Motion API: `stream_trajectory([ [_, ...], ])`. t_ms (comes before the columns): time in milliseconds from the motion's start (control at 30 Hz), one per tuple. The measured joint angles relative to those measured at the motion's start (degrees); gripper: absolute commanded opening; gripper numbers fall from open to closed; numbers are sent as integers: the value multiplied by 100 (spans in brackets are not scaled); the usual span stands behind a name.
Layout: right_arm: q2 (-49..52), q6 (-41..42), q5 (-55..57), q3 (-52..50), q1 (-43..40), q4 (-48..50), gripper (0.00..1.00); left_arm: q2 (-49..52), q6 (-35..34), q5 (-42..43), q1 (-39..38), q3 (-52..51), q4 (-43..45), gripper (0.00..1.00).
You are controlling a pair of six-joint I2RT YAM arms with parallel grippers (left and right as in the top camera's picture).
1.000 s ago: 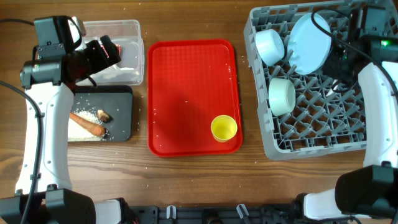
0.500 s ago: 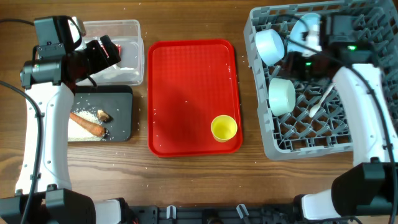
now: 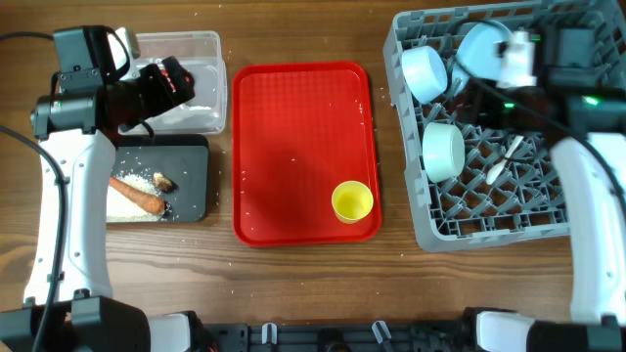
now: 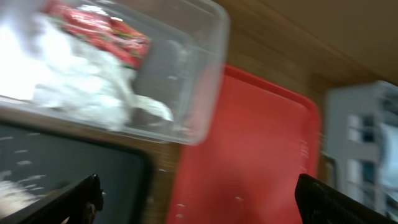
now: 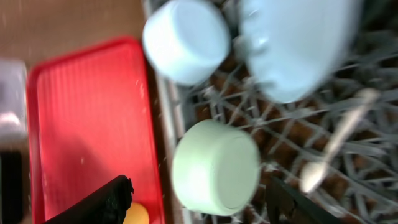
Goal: Sort waste into correct bins and load items into the dishwasher rack
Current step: 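Grasp the yellow cup with the left gripper and lift it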
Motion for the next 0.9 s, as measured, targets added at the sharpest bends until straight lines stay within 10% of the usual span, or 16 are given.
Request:
stream_trajectory([
  [467, -199, 22, 0, 35, -691, -103, 74, 2514, 691, 437, -4402, 26, -297, 81],
  [533, -199, 22, 0, 35, -691, -105, 74, 2524, 699, 417, -4417, 26, -393, 66],
  [633, -199, 22, 0, 35, -691, -105, 74, 2524, 743, 354, -4385, 26, -485, 4],
  [900, -199, 22, -157, 35, -691, -120, 74, 2520, 739, 50, -4151, 109, -960, 4],
])
